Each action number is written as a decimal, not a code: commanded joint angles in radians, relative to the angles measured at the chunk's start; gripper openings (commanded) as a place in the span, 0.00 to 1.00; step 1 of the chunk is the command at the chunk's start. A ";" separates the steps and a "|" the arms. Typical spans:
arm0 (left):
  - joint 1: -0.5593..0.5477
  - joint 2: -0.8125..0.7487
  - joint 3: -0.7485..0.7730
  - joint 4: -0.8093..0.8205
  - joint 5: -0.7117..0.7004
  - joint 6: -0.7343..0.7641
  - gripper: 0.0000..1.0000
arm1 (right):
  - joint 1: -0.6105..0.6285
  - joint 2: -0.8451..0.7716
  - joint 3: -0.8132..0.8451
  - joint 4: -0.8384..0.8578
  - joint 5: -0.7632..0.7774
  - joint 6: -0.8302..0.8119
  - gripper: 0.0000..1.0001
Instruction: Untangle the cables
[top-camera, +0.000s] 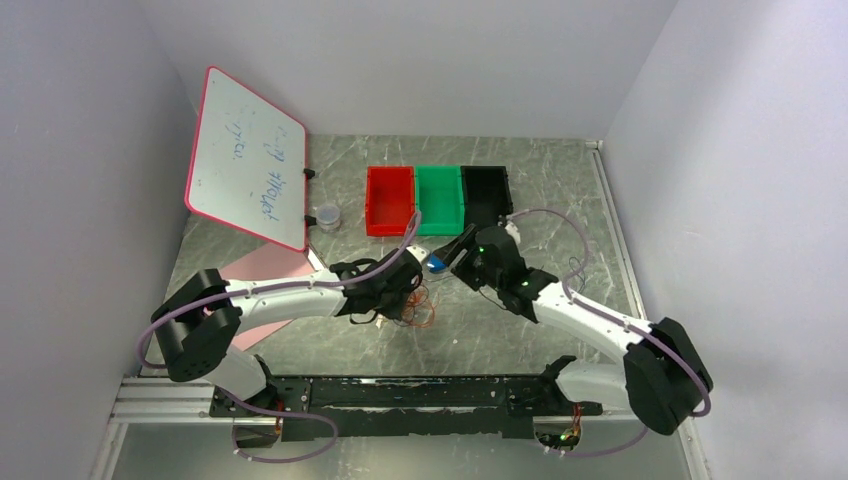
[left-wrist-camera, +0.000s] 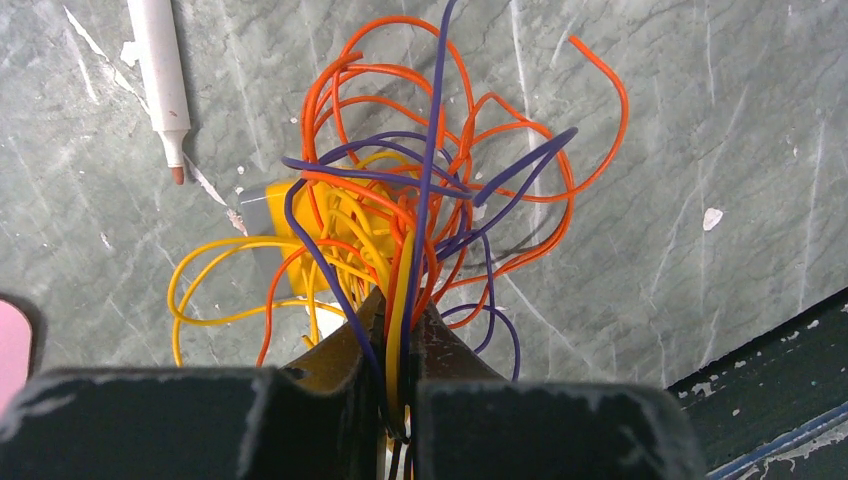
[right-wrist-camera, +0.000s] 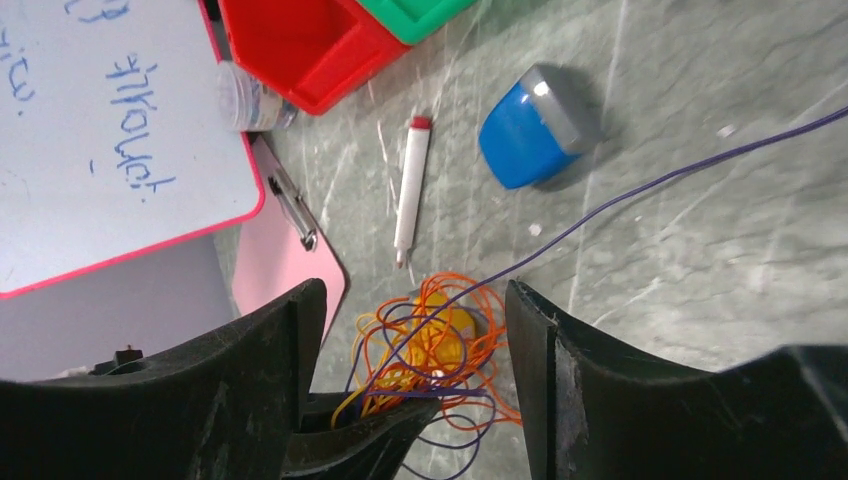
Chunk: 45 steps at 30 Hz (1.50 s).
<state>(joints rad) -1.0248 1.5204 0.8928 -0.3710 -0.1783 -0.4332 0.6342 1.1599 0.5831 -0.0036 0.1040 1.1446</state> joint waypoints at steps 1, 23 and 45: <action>-0.012 0.001 -0.009 0.022 -0.003 0.008 0.07 | 0.055 0.057 0.044 0.060 0.018 0.087 0.70; -0.030 0.008 -0.009 0.023 -0.017 0.008 0.07 | 0.102 0.396 0.058 0.218 -0.013 0.265 0.80; -0.034 0.008 -0.050 0.037 -0.032 -0.022 0.07 | 0.065 0.255 0.041 0.293 0.096 0.136 0.00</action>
<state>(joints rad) -1.0512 1.5234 0.8547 -0.3595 -0.1875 -0.4446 0.7094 1.5318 0.6270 0.3347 0.0944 1.3487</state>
